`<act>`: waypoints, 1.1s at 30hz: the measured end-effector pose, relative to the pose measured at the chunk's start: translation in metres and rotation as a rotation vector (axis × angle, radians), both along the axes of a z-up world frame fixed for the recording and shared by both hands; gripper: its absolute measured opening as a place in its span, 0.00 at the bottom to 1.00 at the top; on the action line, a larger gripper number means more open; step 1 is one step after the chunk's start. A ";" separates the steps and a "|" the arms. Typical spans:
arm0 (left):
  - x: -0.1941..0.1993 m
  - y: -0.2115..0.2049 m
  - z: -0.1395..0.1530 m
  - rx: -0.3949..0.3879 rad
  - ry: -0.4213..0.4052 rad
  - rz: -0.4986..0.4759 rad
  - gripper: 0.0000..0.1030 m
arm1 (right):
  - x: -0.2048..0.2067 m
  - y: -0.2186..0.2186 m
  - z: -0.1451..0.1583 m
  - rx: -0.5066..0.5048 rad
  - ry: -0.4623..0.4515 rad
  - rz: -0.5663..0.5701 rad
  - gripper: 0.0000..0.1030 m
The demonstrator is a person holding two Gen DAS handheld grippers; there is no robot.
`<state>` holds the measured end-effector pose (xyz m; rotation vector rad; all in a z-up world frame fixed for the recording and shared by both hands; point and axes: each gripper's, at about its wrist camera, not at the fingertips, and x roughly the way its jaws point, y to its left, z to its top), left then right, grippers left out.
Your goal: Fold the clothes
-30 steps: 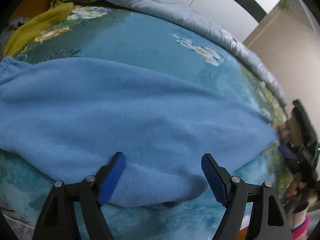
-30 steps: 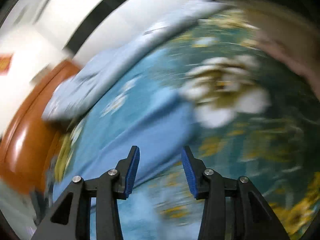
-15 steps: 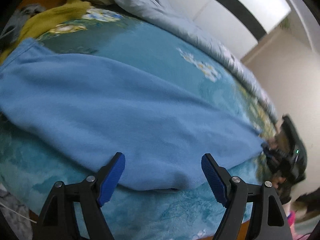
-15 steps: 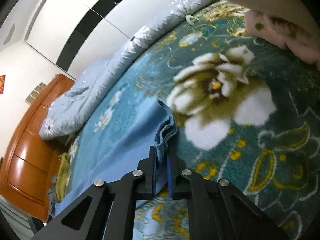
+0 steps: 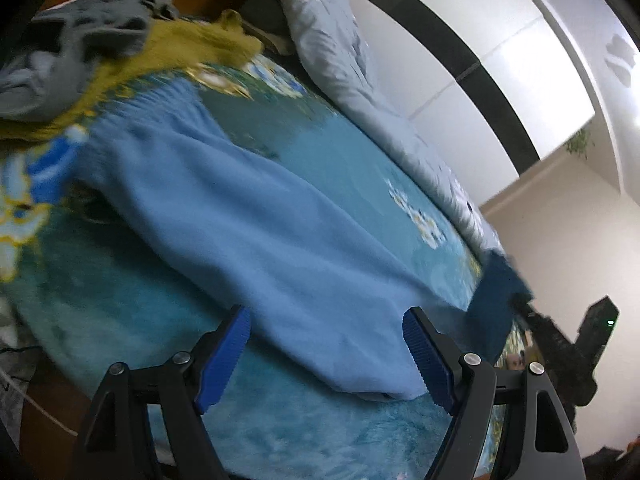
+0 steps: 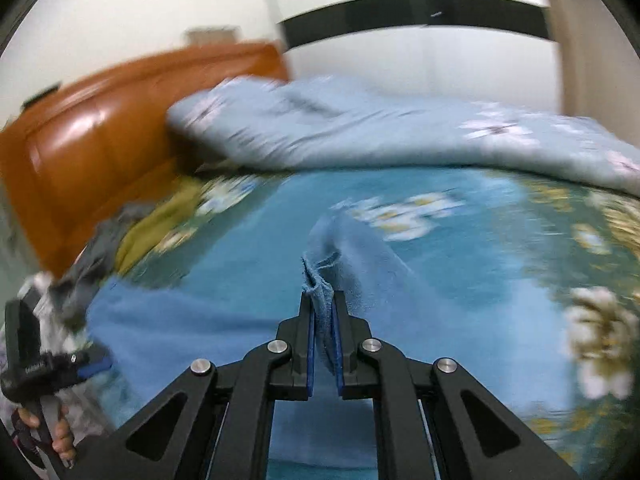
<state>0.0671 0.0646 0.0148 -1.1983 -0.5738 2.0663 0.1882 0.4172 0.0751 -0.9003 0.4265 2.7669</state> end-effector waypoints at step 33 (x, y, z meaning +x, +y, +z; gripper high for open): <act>-0.092 -0.068 -0.045 0.139 -0.182 0.367 0.20 | 0.040 0.026 -0.056 -0.197 -0.125 -0.037 0.43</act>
